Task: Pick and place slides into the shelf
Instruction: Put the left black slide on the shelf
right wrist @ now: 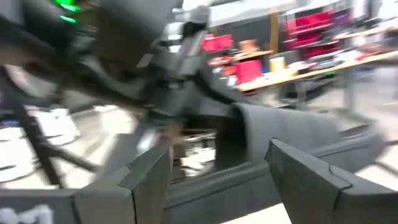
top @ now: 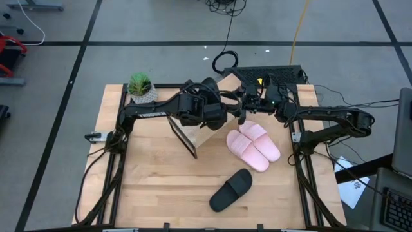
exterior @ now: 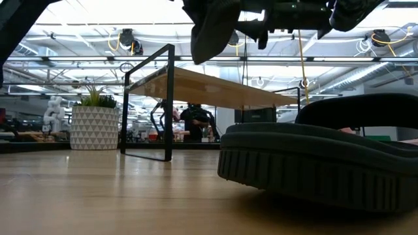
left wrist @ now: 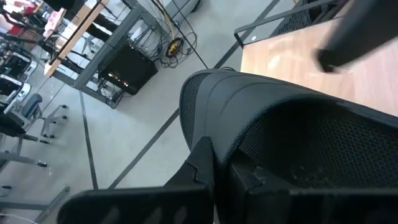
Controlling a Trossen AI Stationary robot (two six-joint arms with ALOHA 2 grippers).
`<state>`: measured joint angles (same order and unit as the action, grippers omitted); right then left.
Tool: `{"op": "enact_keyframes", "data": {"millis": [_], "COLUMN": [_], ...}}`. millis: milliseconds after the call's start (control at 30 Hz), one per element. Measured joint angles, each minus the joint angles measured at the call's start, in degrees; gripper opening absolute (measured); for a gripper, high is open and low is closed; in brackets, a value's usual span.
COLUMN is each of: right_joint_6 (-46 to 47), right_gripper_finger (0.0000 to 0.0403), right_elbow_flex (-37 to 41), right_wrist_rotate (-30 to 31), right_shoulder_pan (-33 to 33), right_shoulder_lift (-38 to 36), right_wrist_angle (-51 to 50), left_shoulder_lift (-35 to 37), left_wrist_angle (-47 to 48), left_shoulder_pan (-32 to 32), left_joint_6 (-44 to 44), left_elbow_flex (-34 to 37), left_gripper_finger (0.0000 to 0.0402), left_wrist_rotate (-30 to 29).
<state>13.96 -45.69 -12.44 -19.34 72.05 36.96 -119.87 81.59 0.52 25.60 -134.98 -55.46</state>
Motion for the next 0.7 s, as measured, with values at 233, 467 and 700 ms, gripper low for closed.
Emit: {"op": "enact_keyframes", "data": {"millis": [233,467,700], "right_joint_6": [-3.78,-5.59,-10.51], "right_gripper_finger": [0.0252,0.0252,0.0252], "right_elbow_flex": [0.00,0.00,-4.13], "right_wrist_rotate": [6.55,6.85,8.57], "right_shoulder_pan": [0.34,0.34,0.34], "right_shoulder_lift": [-0.02,-0.02,0.00], "right_wrist_angle": [-1.12,-2.02,-9.97], "left_shoulder_lift": [0.00,0.00,0.00], "left_wrist_angle": [-2.26,-4.43,-3.73], "left_shoulder_pan": [0.21,0.34,1.21], "left_joint_6": [-2.75,-4.93,-4.69], "left_elbow_flex": [0.00,0.00,0.00], "left_gripper_finger": [0.0000,0.0000,0.0000], "left_wrist_rotate": [-0.07,-0.11,-0.11]}}
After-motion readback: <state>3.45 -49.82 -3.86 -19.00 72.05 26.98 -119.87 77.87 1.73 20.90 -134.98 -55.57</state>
